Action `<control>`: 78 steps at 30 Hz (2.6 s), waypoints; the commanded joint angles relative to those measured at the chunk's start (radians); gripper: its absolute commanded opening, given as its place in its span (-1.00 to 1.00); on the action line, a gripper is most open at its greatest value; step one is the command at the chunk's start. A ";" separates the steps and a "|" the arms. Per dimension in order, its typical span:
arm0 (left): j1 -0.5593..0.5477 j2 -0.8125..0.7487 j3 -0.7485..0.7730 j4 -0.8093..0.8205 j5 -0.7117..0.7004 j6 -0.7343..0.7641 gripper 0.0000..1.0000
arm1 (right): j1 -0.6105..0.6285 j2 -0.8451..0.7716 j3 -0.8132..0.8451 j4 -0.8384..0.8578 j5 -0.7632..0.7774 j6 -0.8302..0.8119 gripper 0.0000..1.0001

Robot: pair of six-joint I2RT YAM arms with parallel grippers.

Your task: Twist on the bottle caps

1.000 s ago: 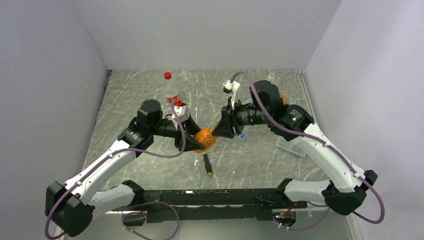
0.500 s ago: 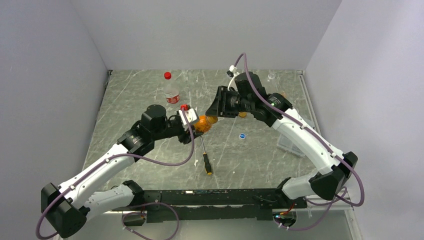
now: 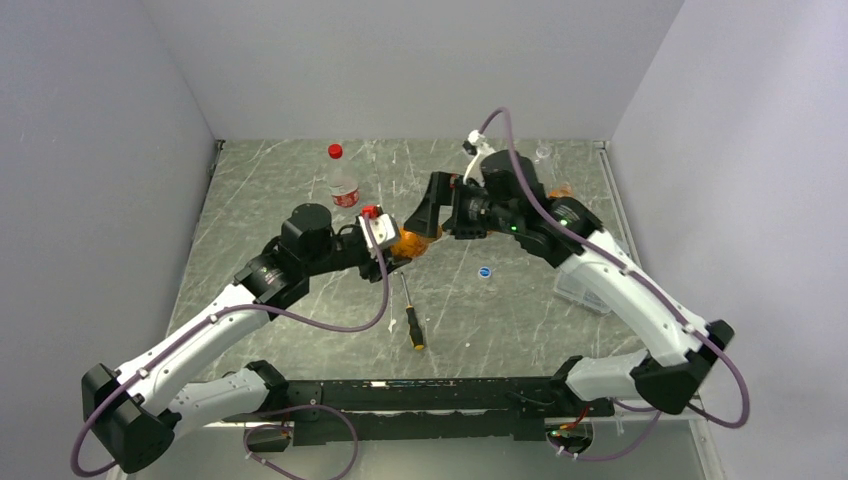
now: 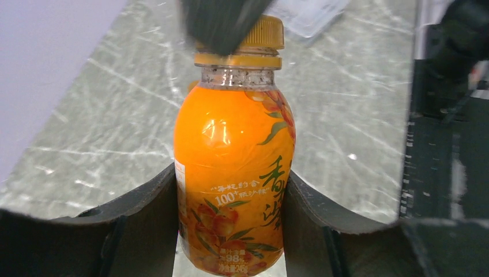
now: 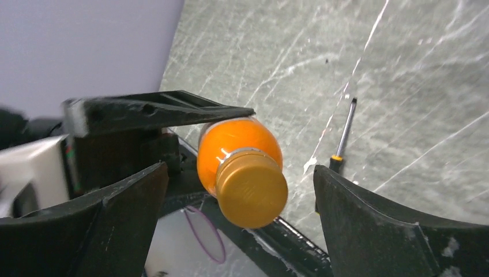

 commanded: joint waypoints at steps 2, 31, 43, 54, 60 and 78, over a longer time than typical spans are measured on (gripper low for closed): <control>0.116 0.011 0.066 -0.087 0.489 -0.090 -1.00 | -0.009 -0.158 0.038 -0.007 -0.082 -0.329 0.99; 0.129 0.116 0.101 -0.093 0.870 -0.214 -1.00 | 0.013 -0.170 -0.045 -0.049 -0.544 -0.660 0.39; 0.130 0.117 0.102 -0.097 0.868 -0.222 -1.00 | 0.049 -0.148 -0.038 -0.085 -0.505 -0.671 0.31; 0.130 0.108 0.103 -0.089 0.806 -0.219 -1.00 | 0.054 -0.122 -0.032 -0.078 -0.428 -0.600 -0.55; 0.130 0.043 0.082 -0.021 0.551 -0.181 -1.00 | 0.053 -0.057 0.003 -0.094 -0.357 -0.435 -0.81; 0.094 -0.052 0.021 0.094 0.163 -0.078 -1.00 | 0.036 0.081 0.146 -0.152 -0.179 -0.174 0.31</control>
